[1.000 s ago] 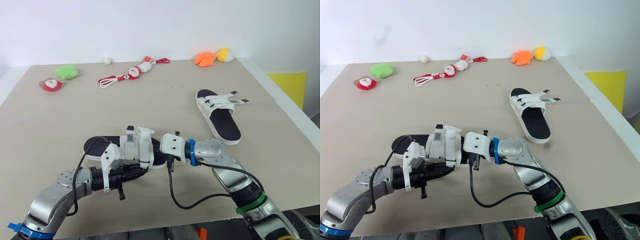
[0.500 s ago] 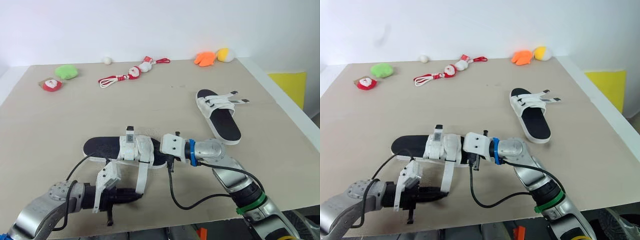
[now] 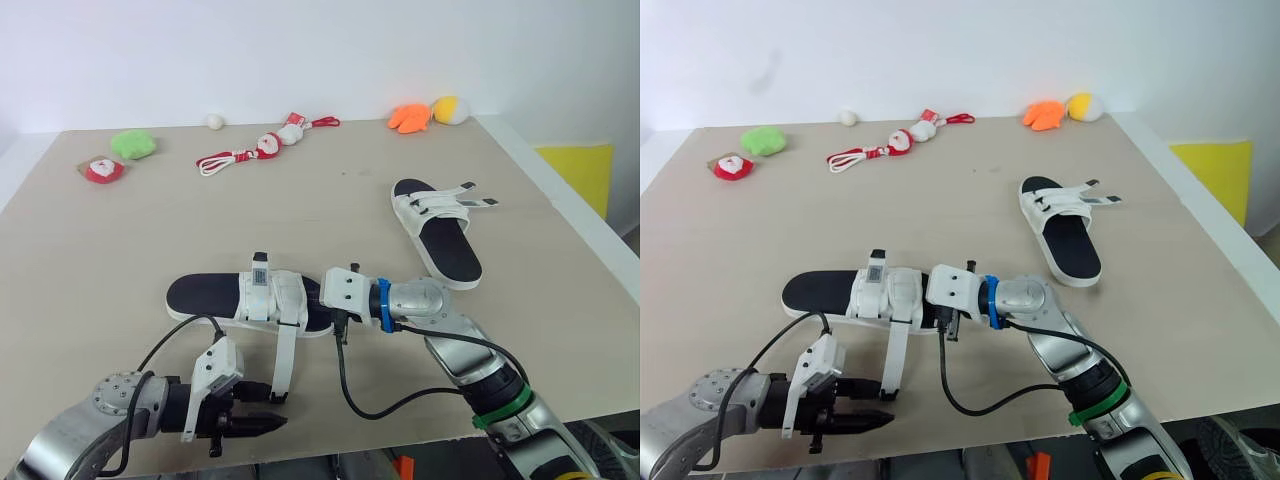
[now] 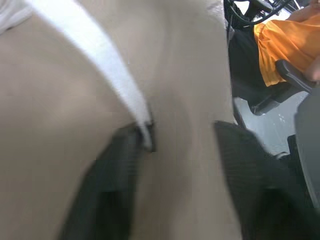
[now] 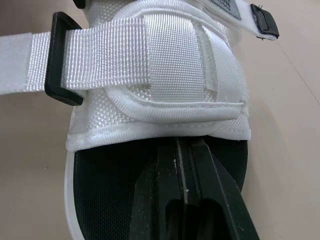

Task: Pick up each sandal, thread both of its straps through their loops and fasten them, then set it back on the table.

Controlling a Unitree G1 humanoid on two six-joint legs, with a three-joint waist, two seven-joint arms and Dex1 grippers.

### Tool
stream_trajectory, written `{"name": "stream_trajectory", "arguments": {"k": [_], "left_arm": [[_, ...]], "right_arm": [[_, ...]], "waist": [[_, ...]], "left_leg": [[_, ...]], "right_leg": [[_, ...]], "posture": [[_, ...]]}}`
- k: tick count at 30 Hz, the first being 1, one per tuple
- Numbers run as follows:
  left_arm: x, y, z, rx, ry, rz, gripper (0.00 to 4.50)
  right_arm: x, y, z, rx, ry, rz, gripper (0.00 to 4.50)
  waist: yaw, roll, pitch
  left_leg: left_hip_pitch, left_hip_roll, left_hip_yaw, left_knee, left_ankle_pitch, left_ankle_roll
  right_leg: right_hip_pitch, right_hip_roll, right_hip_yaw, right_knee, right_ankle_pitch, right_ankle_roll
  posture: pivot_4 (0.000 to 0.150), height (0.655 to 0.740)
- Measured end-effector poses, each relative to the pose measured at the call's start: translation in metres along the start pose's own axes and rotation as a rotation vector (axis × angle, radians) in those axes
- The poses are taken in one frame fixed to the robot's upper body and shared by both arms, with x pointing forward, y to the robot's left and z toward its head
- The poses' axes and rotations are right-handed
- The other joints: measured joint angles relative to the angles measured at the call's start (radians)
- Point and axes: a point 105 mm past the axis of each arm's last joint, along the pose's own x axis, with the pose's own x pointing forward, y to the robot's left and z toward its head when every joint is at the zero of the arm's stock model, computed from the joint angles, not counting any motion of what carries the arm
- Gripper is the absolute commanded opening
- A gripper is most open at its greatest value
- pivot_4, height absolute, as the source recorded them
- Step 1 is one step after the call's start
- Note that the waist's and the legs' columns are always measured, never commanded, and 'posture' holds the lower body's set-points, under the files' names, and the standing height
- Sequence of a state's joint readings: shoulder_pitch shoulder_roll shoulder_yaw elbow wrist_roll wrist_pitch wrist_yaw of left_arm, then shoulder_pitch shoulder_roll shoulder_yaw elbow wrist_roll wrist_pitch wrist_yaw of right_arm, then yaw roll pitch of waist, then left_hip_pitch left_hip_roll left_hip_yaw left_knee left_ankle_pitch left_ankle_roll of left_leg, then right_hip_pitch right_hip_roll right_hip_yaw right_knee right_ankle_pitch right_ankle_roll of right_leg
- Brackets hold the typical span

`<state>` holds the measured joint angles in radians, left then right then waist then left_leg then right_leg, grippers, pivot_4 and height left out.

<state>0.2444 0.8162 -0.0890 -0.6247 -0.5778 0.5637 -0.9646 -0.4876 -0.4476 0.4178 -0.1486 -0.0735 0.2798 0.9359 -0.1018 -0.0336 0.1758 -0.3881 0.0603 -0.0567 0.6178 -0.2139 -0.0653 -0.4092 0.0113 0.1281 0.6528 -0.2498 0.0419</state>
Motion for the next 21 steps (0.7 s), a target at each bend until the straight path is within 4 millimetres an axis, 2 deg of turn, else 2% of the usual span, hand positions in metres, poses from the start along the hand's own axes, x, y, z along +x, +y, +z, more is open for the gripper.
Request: {"name": "stream_trajectory", "arguments": {"k": [2, 3, 8, 9, 10, 12, 13, 15, 17, 21], "left_arm": [[-0.007, 0.002, 0.000, 0.056, 0.011, 0.050, 4.21], [-0.008, 0.004, -0.001, 0.070, 0.016, 0.066, 4.39], [-0.036, 0.027, -0.011, 0.306, 0.071, 0.282, 4.39], [-0.040, 0.030, -0.010, 0.394, 0.069, 0.309, 4.39], [-0.043, 0.035, -0.005, 0.591, 0.083, 0.351, 4.39], [-0.051, 0.049, 0.005, 0.877, 0.121, 0.427, 4.39], [-0.053, 0.051, 0.008, 0.980, 0.137, 0.432, 4.39], [-0.060, 0.056, 0.018, 1.326, 0.181, 0.395, 4.39], [-0.061, 0.057, 0.020, 1.488, 0.169, 0.358, 4.39], [-0.049, 0.044, 0.026, 1.689, 0.034, 0.247, 4.39]], "right_arm": [[0.000, 0.000, -0.001, -0.002, 0.001, 0.000, 0.00], [0.000, -0.001, -0.001, -0.002, 0.002, 0.000, 0.00], [-0.001, 0.000, -0.002, -0.009, 0.001, 0.003, 0.00], [-0.001, -0.001, -0.002, -0.011, 0.000, 0.003, 0.00], [-0.001, -0.001, -0.002, -0.011, 0.002, 0.002, 0.00], [-0.001, -0.002, -0.003, -0.012, 0.005, 0.001, 0.00], [-0.001, -0.002, -0.003, -0.011, 0.005, 0.001, 0.00], [-0.001, -0.003, -0.003, -0.019, 0.006, 0.010, 0.00], [-0.001, -0.003, -0.003, -0.030, 0.004, 0.023, 0.00], [0.000, -0.003, -0.002, -0.043, 0.000, 0.042, 0.00]], "waist": [[0.001, 0.001, 0.000], [0.002, 0.001, 0.000], [0.002, 0.001, 0.000], [0.003, 0.001, 0.000], [0.004, 0.001, 0.000], [0.008, 0.002, -0.001], [0.009, 0.002, -0.001], [0.014, 0.002, -0.001], [0.012, 0.002, -0.001], [0.012, 0.001, -0.001]], "left_leg": [[0.000, 0.000, 0.000, 0.000, 0.000, 0.000], [0.000, 0.000, 0.000, 0.000, 0.000, 0.000], [0.001, 0.000, 0.001, 0.000, 0.000, 0.000], [0.001, 0.000, 0.001, 0.000, 0.000, 0.000], [0.001, 0.000, 0.001, 0.000, 0.000, 0.000], [0.002, 0.000, 0.001, 0.000, 0.001, 0.000], [0.002, 0.000, 0.001, 0.000, 0.001, 0.001], [0.003, 0.000, 0.002, 0.000, 0.001, 0.001], [0.003, 0.000, 0.007, 0.000, 0.001, 0.000], [0.002, 0.001, 0.011, 0.000, -0.001, -0.001]], "right_leg": [[0.000, 0.000, 0.000, 0.000, 0.000, 0.000], [0.000, 0.000, 0.000, 0.000, 0.000, 0.000], [0.000, -0.001, 0.000, 0.000, 0.000, -0.001], [0.000, -0.001, 0.000, 0.000, 0.000, -0.001], [0.000, -0.001, 0.001, 0.000, 0.000, -0.001], [0.000, -0.001, 0.001, 0.000, 0.001, -0.002], [0.000, -0.001, 0.001, 0.000, 0.001, -0.002], [0.000, -0.001, 0.001, 0.000, 0.002, -0.003], [-0.001, -0.002, 0.004, 0.000, 0.002, -0.003], [-0.001, -0.002, 0.005, 0.000, 0.002, -0.001]], "posture": [[0.150, 0.7400], [0.150, 0.7400], [0.150, 0.7400], [0.150, 0.7400], [0.150, 0.7400], [0.150, 0.7400], [0.150, 0.7400], [0.150, 0.7400], [0.150, 0.7400], [0.150, 0.7400]]}}
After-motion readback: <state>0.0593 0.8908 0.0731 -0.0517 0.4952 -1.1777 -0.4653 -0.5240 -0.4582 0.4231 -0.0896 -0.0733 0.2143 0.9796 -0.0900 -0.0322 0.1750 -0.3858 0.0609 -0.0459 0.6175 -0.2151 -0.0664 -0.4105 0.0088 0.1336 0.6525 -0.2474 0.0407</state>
